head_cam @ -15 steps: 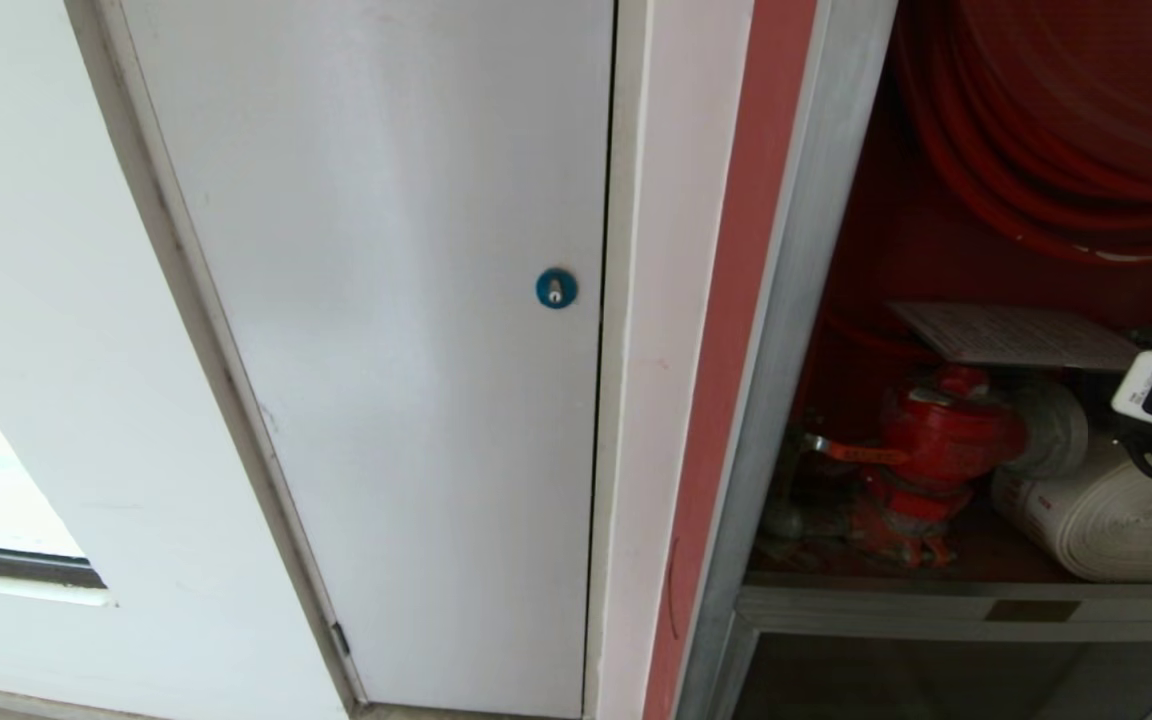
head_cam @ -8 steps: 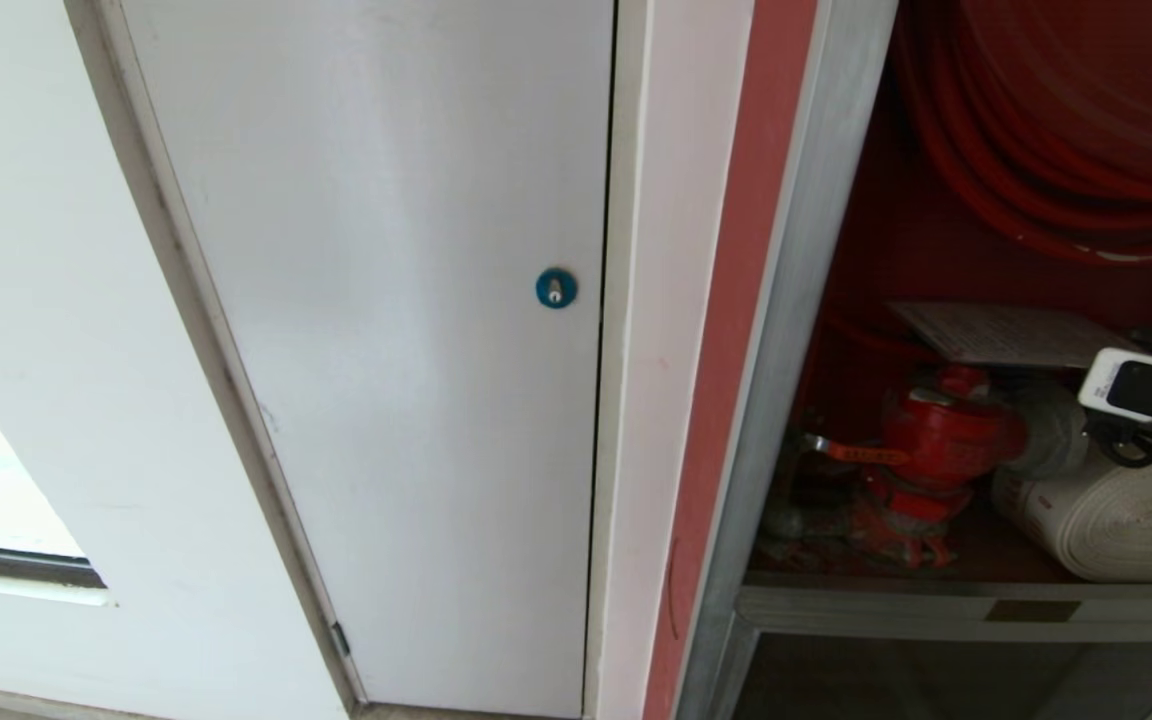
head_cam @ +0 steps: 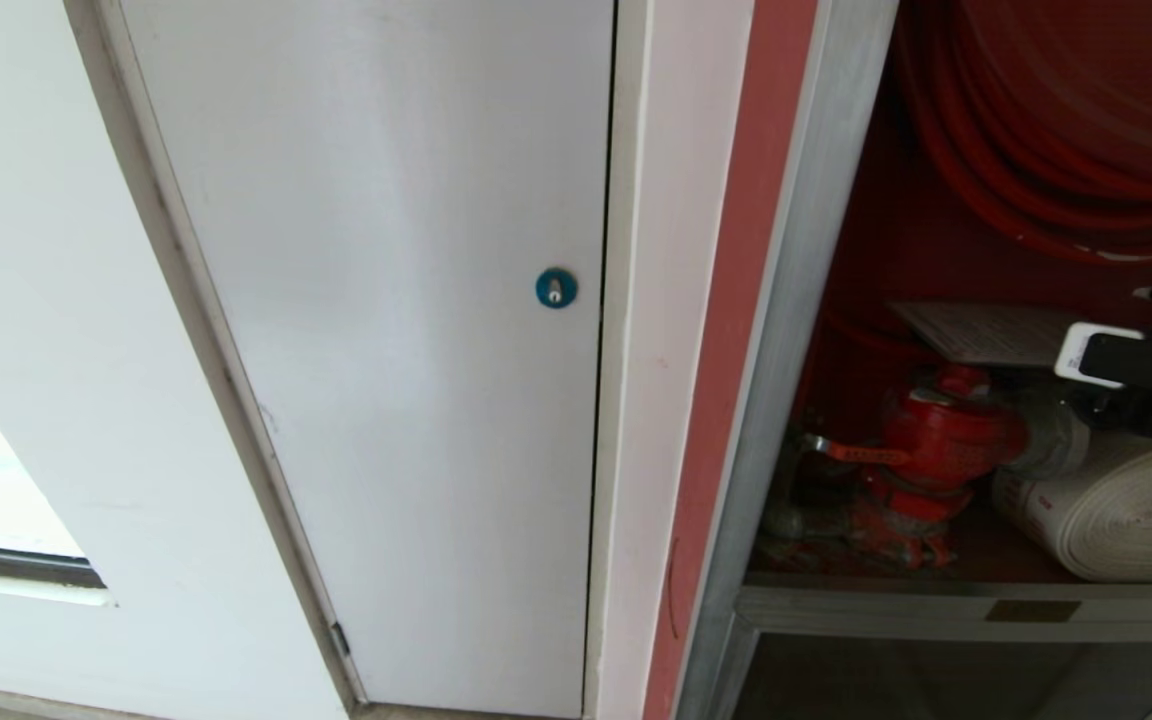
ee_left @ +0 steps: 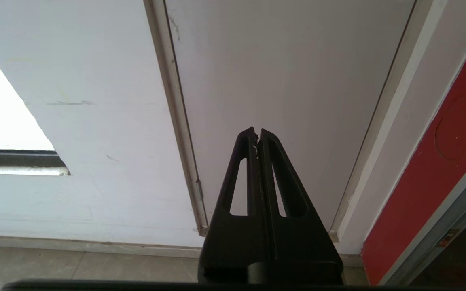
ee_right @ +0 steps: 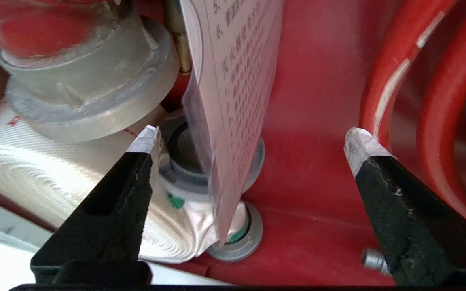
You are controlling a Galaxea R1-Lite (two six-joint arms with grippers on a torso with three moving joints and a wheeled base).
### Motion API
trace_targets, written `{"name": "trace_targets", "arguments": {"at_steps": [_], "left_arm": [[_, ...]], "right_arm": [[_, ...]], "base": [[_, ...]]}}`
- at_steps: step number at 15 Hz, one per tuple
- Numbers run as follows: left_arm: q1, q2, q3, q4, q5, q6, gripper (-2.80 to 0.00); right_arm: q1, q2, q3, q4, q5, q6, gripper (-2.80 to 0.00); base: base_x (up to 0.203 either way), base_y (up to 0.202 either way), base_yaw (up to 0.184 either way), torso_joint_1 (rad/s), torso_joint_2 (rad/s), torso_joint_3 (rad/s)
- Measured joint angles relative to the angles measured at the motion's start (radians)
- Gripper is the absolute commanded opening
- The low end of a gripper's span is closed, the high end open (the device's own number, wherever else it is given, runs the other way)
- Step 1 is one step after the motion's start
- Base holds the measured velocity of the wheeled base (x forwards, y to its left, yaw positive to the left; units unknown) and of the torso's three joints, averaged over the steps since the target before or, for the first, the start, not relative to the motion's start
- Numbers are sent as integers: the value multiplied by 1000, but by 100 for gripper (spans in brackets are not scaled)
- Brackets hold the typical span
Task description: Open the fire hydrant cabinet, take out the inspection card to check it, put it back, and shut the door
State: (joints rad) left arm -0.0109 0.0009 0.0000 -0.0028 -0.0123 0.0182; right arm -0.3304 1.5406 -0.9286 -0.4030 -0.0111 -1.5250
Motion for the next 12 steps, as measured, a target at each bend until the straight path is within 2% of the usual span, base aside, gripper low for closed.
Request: {"name": "trace_targets", "arguments": {"at_steps": [12], "left_arm": [[0, 0, 0, 0, 0, 0, -280]], "right_arm": [[-6, 26, 7, 0, -1, -32, -280]], "base": [[0, 0, 0, 0, 0, 0]]}}
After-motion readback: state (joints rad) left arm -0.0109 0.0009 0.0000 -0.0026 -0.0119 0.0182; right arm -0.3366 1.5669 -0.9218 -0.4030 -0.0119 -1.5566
